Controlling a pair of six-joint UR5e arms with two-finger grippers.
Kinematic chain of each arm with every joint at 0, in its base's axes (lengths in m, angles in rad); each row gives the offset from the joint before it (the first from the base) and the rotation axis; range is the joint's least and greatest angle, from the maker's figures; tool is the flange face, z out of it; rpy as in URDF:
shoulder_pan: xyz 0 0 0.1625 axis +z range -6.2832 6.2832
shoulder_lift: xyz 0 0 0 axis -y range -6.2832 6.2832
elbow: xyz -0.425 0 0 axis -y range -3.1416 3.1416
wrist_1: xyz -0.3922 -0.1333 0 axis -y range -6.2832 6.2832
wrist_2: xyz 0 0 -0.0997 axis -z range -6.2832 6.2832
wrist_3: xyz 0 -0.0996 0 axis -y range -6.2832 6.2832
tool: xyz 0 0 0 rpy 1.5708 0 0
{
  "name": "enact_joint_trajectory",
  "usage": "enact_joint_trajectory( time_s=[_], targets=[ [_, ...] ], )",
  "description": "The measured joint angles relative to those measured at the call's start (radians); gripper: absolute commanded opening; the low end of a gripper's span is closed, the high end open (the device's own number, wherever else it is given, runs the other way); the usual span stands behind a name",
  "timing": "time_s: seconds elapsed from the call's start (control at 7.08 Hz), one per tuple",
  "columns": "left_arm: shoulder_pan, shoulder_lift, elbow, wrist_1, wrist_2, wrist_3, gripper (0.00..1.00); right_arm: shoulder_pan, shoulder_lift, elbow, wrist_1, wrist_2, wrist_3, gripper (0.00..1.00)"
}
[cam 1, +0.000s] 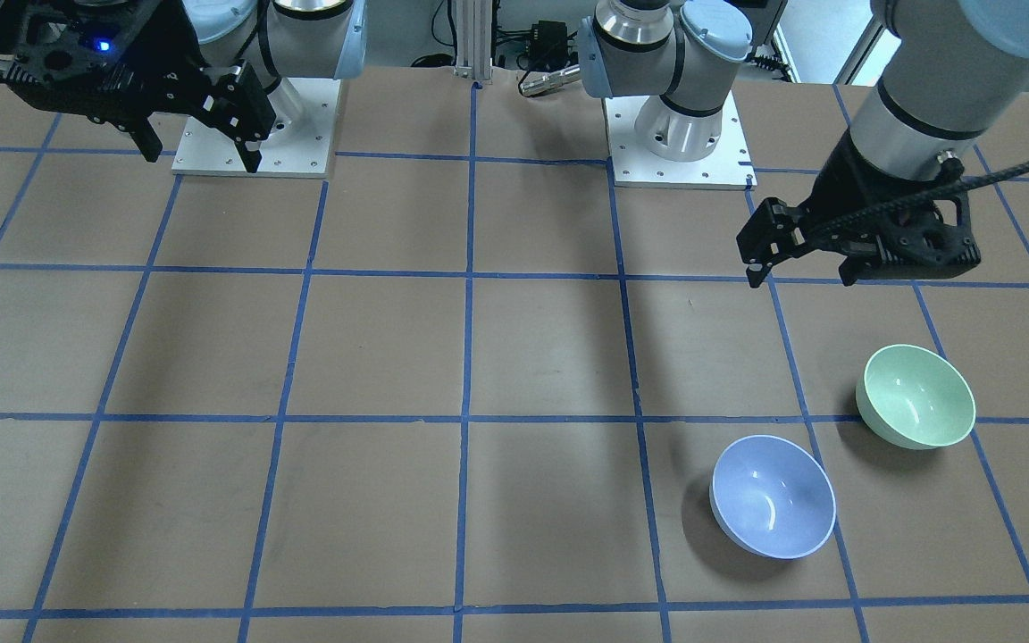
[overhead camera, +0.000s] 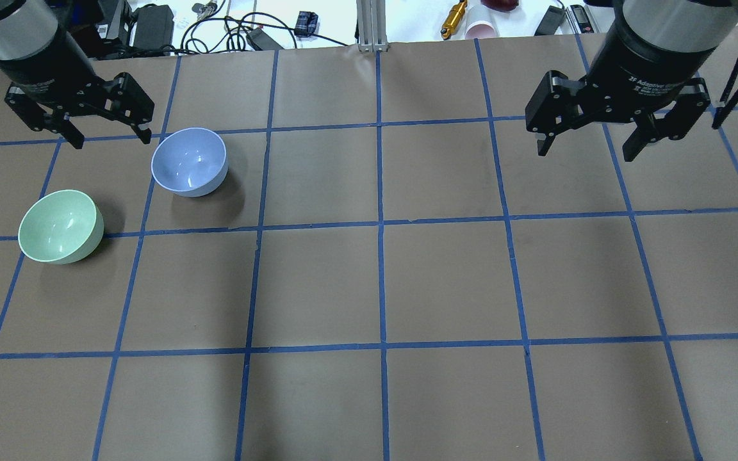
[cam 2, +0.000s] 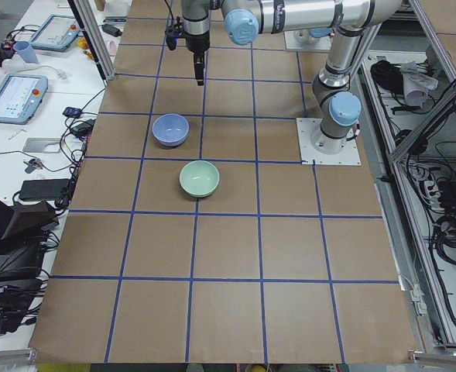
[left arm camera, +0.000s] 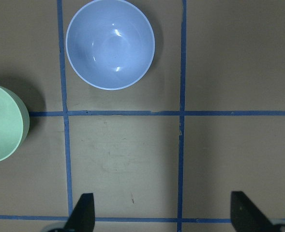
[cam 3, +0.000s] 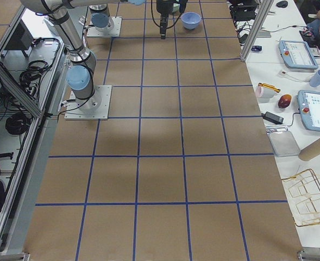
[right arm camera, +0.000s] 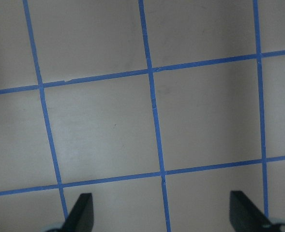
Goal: Stack green bowl on blue bowl
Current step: 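Move the left gripper toward the pale green bowl and lower it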
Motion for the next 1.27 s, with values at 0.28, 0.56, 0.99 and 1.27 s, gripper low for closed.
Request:
enact_joint_trajectory(
  time_s=[0.28, 0.56, 0.99, 1.27],
  targets=[
    [0.106, -0.006, -0.045, 0.013, -0.002, 0.103, 1.00, 0.000, 0.000, 0.000, 0.001, 0.000, 0.000, 1.00],
    [0.260, -0.011, -0.095, 0.019, -0.009, 0.219, 1.00, 0.000, 0.000, 0.000, 0.001, 0.000, 0.000, 1.00],
    [0.432, -0.067, -0.124, 0.085, -0.012, 0.450, 1.00, 0.000, 0.000, 0.000, 0.001, 0.000, 0.000, 1.00],
    [0.485, -0.134, -0.134, 0.227, -0.034, 0.573, 1.00, 0.000, 0.000, 0.000, 0.001, 0.000, 0.000, 1.00]
  ],
)
